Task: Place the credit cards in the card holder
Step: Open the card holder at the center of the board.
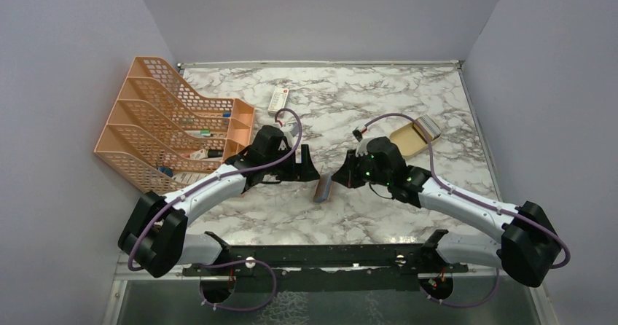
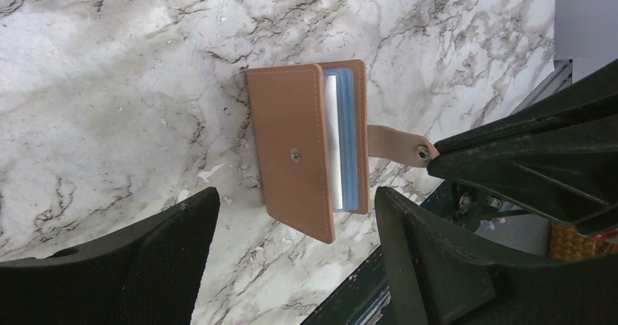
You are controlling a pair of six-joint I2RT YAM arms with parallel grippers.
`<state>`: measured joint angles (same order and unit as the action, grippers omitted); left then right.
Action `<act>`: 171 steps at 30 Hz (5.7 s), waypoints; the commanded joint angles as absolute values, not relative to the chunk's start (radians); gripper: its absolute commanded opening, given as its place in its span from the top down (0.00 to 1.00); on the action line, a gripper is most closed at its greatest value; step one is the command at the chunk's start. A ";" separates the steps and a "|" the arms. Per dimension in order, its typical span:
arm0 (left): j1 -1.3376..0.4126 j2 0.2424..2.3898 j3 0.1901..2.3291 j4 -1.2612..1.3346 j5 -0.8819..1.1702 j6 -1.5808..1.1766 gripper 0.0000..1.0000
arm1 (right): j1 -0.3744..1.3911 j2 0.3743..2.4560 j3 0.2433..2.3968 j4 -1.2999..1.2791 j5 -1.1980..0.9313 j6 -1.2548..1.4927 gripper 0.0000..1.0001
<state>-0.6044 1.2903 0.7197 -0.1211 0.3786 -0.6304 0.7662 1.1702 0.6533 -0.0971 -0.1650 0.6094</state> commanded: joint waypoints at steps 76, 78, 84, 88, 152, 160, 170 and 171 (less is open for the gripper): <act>-0.609 1.329 0.655 -0.091 0.304 -0.669 0.38 | 0.770 1.133 0.641 -0.165 -0.085 0.617 0.99; -0.609 1.339 0.653 -0.081 0.316 -0.669 0.39 | 0.770 1.118 0.625 -0.167 -0.082 0.619 0.99; -0.609 1.365 0.653 -0.070 0.319 -0.672 0.43 | 0.769 1.102 0.602 -0.167 -0.073 0.632 0.99; -0.609 1.372 0.647 -0.069 0.316 -0.672 0.45 | 0.769 1.098 0.596 -0.166 -0.072 0.631 0.99; -0.614 1.342 0.779 -0.131 0.440 -0.737 1.00 | 0.770 1.451 0.792 0.011 -0.338 0.727 0.39; -0.613 1.351 0.740 -0.098 0.444 -0.758 1.00 | 0.772 1.510 0.808 0.001 -0.317 0.716 0.38; -0.612 1.356 0.707 -0.103 0.423 -0.723 1.00 | 0.772 1.449 0.785 -0.200 -0.029 0.644 0.54; -0.612 1.360 0.702 -0.102 0.419 -0.720 1.00 | 0.772 1.440 0.775 -0.209 -0.019 0.641 0.55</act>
<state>-0.6090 1.3544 0.7265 -0.1238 0.4023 -0.7410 0.7712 1.4929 0.7929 -0.1402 -0.1474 0.6807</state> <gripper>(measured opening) 0.030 0.464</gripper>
